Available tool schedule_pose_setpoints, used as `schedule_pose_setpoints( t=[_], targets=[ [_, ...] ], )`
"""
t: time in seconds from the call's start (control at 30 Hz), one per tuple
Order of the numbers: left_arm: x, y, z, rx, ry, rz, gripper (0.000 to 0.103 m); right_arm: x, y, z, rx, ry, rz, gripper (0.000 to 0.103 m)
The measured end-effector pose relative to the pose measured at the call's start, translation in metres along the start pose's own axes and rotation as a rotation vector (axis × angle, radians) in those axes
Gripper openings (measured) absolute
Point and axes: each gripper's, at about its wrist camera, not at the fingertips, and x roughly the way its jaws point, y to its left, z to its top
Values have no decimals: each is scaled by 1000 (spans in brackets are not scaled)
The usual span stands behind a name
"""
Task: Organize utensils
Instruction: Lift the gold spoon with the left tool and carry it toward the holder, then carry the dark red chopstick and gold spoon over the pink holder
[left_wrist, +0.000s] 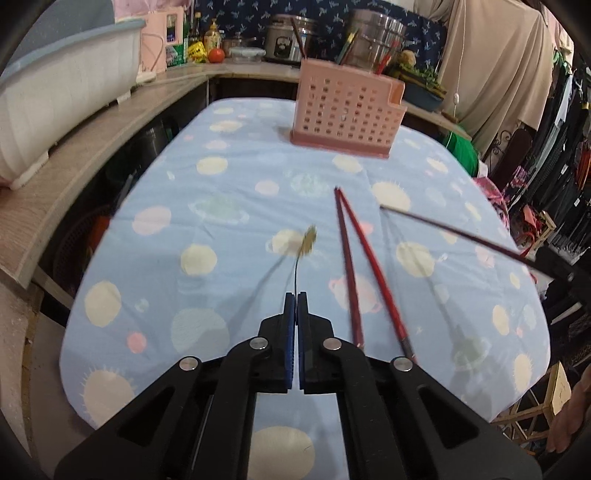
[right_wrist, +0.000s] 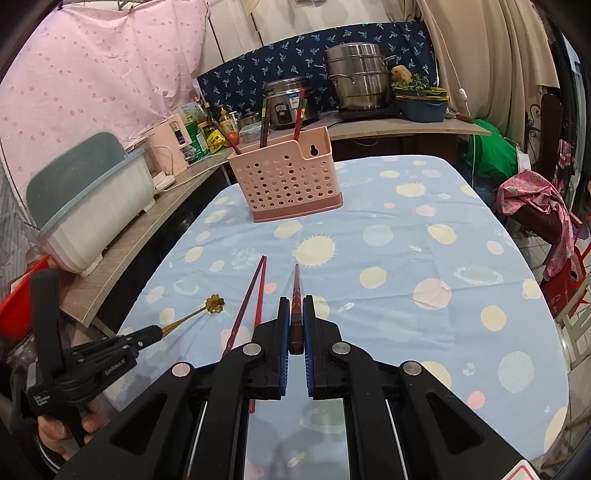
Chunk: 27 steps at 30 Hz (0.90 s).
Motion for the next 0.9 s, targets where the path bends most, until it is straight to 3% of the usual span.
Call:
schedule_pose_setpoints(
  t=[0.47, 0.9],
  targets=[
    [-32, -19, 70, 34, -107, -6, 1, -5, -2, 44, 7, -58, 34, 7],
    [-27, -33, 145, 47, -157, -26, 1, 3, -7, 128, -26, -175, 48, 7]
  ],
)
